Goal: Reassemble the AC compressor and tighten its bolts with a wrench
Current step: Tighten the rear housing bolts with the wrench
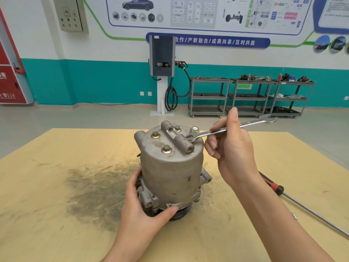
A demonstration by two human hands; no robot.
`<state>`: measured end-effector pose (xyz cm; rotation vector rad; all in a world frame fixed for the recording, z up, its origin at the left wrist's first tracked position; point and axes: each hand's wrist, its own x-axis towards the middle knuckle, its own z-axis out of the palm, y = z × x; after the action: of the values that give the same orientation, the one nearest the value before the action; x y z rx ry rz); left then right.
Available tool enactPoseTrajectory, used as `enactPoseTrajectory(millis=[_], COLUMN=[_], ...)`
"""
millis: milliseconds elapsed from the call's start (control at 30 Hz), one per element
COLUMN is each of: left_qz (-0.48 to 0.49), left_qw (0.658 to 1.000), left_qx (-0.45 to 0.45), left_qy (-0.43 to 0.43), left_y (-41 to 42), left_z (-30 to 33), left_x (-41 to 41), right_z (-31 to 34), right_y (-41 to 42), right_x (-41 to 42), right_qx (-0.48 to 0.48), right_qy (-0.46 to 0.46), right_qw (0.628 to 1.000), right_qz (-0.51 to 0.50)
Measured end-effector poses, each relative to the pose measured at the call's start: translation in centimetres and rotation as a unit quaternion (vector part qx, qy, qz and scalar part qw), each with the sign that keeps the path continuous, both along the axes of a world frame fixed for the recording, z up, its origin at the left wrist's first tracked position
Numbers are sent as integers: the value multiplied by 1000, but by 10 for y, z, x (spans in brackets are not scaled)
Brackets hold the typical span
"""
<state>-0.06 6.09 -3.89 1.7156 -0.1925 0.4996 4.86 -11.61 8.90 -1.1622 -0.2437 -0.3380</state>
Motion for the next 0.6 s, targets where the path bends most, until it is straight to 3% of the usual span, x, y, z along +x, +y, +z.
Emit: enactPoseTrajectory(millis=[267,600], left_qz=[-3,2], left_qw=[1000,1000], left_qx=[6,4], left_qy=[0,-2], left_y=[0,0], left_z=[1,0], left_x=[0,0], right_z=[0,-2], right_y=[-9,-17], right_x=[9,15], right_qx=[76,61], right_qy=[87,98], right_qw=[987,979], right_qz=[107,167])
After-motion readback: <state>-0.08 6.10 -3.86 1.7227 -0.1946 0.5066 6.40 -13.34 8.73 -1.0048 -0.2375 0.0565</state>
